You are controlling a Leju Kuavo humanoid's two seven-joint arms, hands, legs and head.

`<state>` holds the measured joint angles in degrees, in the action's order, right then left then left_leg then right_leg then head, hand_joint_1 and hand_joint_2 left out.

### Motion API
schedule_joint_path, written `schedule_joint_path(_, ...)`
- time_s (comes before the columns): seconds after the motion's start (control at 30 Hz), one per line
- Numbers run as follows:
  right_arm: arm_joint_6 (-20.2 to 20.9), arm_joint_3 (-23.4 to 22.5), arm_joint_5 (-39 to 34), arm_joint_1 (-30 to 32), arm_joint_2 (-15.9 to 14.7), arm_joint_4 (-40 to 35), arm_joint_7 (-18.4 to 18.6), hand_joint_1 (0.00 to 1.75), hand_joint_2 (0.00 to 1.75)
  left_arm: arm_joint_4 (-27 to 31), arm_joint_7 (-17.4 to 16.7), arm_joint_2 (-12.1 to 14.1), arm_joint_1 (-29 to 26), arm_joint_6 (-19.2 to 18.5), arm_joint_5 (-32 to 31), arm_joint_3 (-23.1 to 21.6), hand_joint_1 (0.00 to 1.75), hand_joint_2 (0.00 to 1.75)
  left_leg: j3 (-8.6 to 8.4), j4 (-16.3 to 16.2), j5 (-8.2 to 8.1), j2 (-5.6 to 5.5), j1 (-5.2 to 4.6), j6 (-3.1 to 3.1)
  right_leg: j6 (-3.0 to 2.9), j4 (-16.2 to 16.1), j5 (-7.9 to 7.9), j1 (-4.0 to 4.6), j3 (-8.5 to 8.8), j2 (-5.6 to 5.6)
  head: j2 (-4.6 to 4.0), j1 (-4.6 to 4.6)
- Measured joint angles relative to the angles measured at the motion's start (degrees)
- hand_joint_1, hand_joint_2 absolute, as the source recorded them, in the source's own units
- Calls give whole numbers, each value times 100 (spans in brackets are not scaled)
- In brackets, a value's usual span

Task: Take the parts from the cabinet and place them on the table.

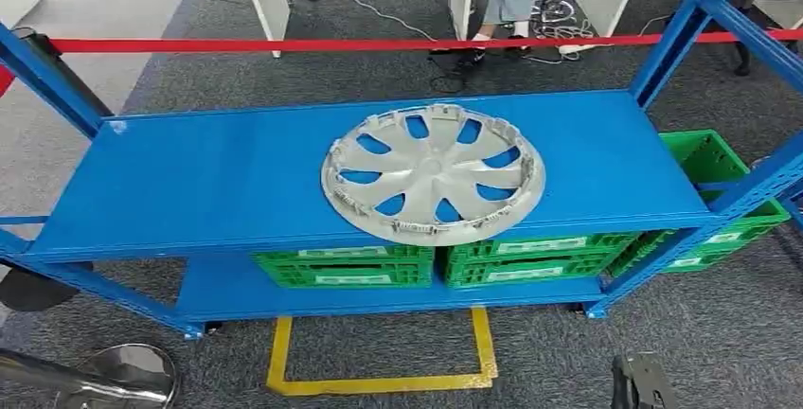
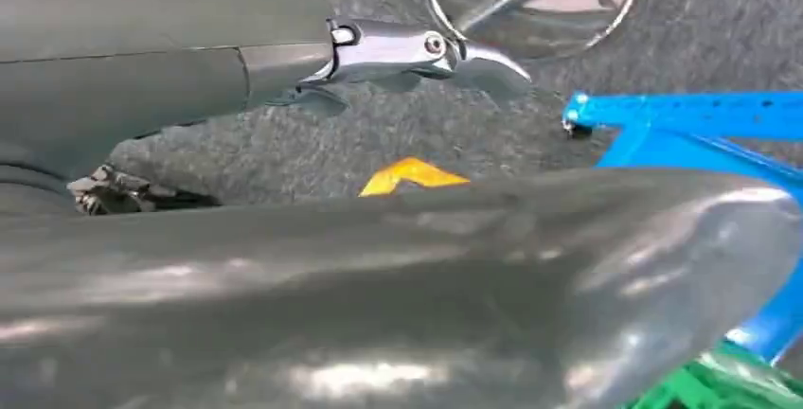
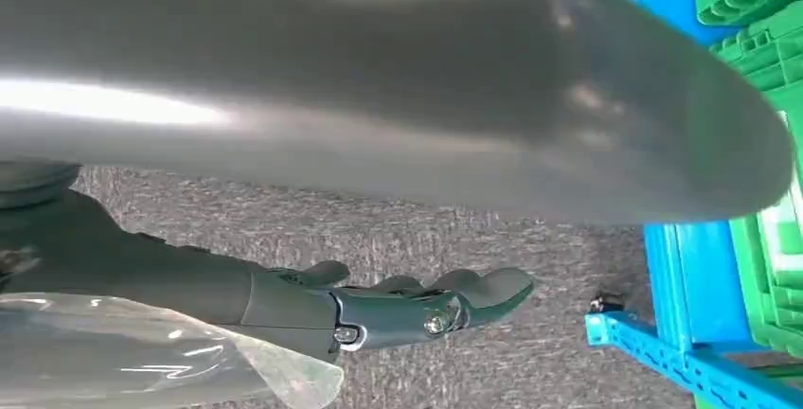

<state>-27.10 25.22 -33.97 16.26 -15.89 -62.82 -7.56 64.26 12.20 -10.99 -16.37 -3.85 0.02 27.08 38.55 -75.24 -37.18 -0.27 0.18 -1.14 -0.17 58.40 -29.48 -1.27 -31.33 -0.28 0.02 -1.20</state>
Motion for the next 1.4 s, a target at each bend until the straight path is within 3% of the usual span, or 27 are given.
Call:
schedule_joint_path(0.03,0,0,0,4,0,0,0,0,0,0,0,-2,-14,0,2,0,0,0,34,4,119,0,21,-14,11,0,-18,-4,25,3,0,-7)
schedule_joint_path(0.07,0,0,0,7,0,0,-2,0,0,0,-2,0,-16,0,2,0,0,0,-39,232,351,1,35,-18,20,0,-39,-9,57,7,0,-2)
schedule_joint_path(0.13,0,4,0,2,0,-2,-2,0,0,0,0,4,-13,0,2,0,0,0,-413,1138,942,4,38,6,57,0,-85,-25,142,9,0,-2)
schedule_joint_path(0.17,0,4,0,1,0,0,-2,0,0,0,0,4,-10,0,2,0,0,0,-567,1523,1065,12,34,29,89,-7,-109,-30,83,6,0,2)
schedule_joint_path(0.23,0,7,-2,-13,0,-2,-2,0,0,0,-2,4,9,0,0,-2,0,0,-620,1648,947,14,-9,107,178,-7,-130,1,129,11,0,-13)
schedule_joint_path(0.33,0,20,-2,-19,0,-4,0,0,0,2,0,2,-9,0,0,2,0,0,-651,1743,978,8,-1,222,296,-79,-139,-8,193,0,0,-18)
schedule_joint_path(0.37,2,20,-2,-19,0,-4,-2,0,0,2,0,0,-14,-2,2,2,0,0,-693,1787,990,13,13,254,302,11,-201,-19,139,6,0,-33)
schedule_joint_path(0.4,2,24,-7,-28,0,-4,-7,0,0,2,4,-9,-5,-4,2,2,0,0,-704,1790,977,15,14,304,292,339,-391,-12,-24,12,0,-48)
schedule_joint_path(0.47,2,24,-9,-20,-2,-2,-4,0,0,2,4,-9,8,-9,0,2,0,0,-722,1789,942,15,-8,361,297,1277,-767,-11,-528,19,0,-55)
schedule_joint_path(0.5,2,26,-9,-12,-2,-2,-2,0,0,2,4,-9,7,-9,0,2,0,0,-730,1786,928,14,-23,378,304,1644,-858,-10,-758,19,0,-55)
schedule_joint_path(0.53,2,31,-11,-4,-2,-2,0,0,0,2,2,-9,-1,-9,2,4,0,0,-752,1785,914,11,-36,379,305,1758,-801,-11,-874,18,0,-57)
schedule_joint_path(0.57,2,31,-13,0,-2,0,-2,0,0,2,2,-13,-7,-7,0,2,0,0,-790,1785,889,8,-46,378,295,1583,-581,-10,-840,18,0,-50)
schedule_joint_path(0.63,0,31,-13,-8,-4,0,-2,0,0,2,2,-15,-4,-7,2,2,0,0,-895,1784,830,-1,-54,354,253,665,21,0,-456,18,0,-55)
schedule_joint_path(0.67,0,31,-13,-9,-6,0,-2,0,0,2,2,-17,-6,-9,9,4,0,0,-910,1784,795,-1,-57,330,223,225,222,6,-267,17,0,-61)
schedule_joint_path(0.7,0,33,-24,-22,-9,0,-11,0,0,2,-6,-15,6,-9,22,4,0,0,-918,1745,751,-6,-110,285,212,91,133,26,-179,17,0,-57)
schedule_joint_path(0.73,4,33,-37,-34,-9,2,-31,0,0,2,-11,-15,14,-9,42,9,0,175,-905,1739,753,-13,-105,269,187,55,128,13,-125,15,0,-35)
schedule_joint_path(0.77,24,33,-78,-26,-7,0,-50,0,175,2,-26,-9,16,-11,50,22,0,175,-906,1727,748,-13,-115,319,210,23,152,7,-131,22,0,-43)
schedule_joint_path(0.8,48,31,-107,-18,-7,2,-59,0,175,2,-35,-9,19,-4,48,35,0,175,-905,1735,753,-12,-112,367,209,20,151,13,-135,26,0,-44)
schedule_joint_path(1.0,325,-211,321,-126,70,388,-29,0,175,-309,-275,26,100,155,-55,-153,0,175,-937,1799,760,-10,-105,354,148,20,110,35,-126,27,0,-42)
schedule_joint_path(1.03,394,-271,407,-141,96,477,-7,0,175,-410,-302,46,110,164,-55,-218,0,0,-938,1802,760,-10,-101,351,146,20,109,38,-126,26,0,-42)
schedule_joint_path(1.07,453,-322,486,-152,123,551,18,0,0,-482,-332,59,122,171,-55,-268,0,0,-937,1805,762,-10,-97,327,146,21,108,42,-126,26,0,-44)
schedule_joint_path(1.13,599,-433,674,-181,190,737,64,0,0,-658,-387,92,149,184,-55,-387,0,0,-937,1811,758,-10,-84,242,131,22,100,52,-126,26,0,-44)
schedule_joint_path(1.4,1174,-953,1423,-322,512,1568,252,0,0,-1518,-603,293,296,236,-52,-958,0,0,-941,1811,754,-11,-89,235,132,21,101,44,-110,22,0,-46)
